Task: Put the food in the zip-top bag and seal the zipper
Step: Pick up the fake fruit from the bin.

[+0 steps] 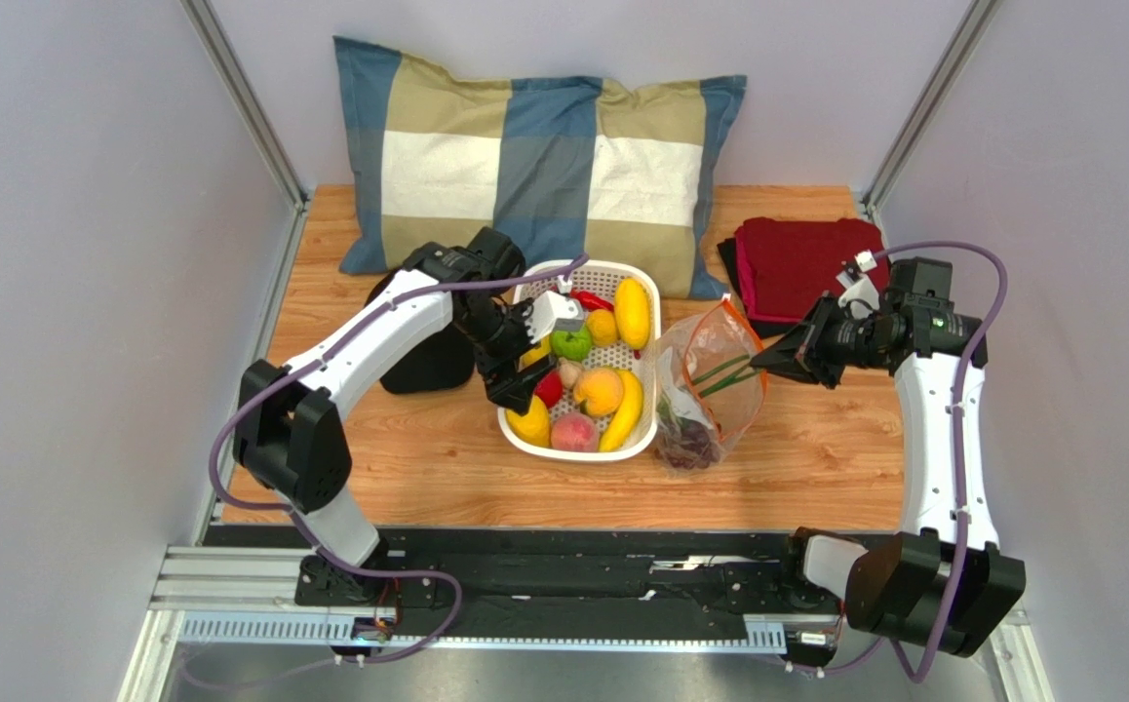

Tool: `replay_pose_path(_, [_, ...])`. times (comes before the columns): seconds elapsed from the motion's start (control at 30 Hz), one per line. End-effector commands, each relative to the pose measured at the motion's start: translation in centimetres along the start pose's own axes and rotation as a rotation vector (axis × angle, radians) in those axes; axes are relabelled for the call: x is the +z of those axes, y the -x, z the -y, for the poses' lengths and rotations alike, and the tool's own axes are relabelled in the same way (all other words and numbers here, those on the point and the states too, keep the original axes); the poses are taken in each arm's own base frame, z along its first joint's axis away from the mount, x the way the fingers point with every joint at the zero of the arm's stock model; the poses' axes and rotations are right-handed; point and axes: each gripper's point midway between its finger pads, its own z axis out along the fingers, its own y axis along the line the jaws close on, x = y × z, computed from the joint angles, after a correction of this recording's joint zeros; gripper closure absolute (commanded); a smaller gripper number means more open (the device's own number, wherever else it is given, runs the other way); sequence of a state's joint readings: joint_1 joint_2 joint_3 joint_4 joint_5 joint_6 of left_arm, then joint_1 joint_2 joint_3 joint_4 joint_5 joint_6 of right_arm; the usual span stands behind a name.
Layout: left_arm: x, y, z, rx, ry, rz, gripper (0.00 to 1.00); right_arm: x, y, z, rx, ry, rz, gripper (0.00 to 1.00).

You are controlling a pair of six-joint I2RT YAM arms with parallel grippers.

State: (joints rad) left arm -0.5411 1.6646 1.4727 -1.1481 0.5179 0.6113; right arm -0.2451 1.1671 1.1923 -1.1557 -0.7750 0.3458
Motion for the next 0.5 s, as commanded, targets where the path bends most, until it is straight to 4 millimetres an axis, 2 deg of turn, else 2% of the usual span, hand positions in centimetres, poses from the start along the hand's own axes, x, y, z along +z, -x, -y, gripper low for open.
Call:
replay_pose_path(0.0, [1.3,0.6,-0.3,0.085,-0.04,0.017,0.12,-0.5,0.6,-1.2,-0.041,0.031,0.016,1.0])
replay_pose_path(0.3, [5.0,-0.6,-1.1,0.077,-0.081,-0.048,0.21,-0.3,0.4,-1.6,-0.036,0.069,0.002,1.0])
replay_pose_path(0.43, [4.7,-0.3,-0.8,0.071,-0.091,-0.038,0.26,-0.4,0.6,-1.6,-0.042,0.062,0.009,1.0])
replay_pose_path(0.47, [4.4,-0.1,-0.4,0.068,-0.103,-0.031,0.33,-0.4,0.6,-1.5,-0.041,0.057,0.011,1.0])
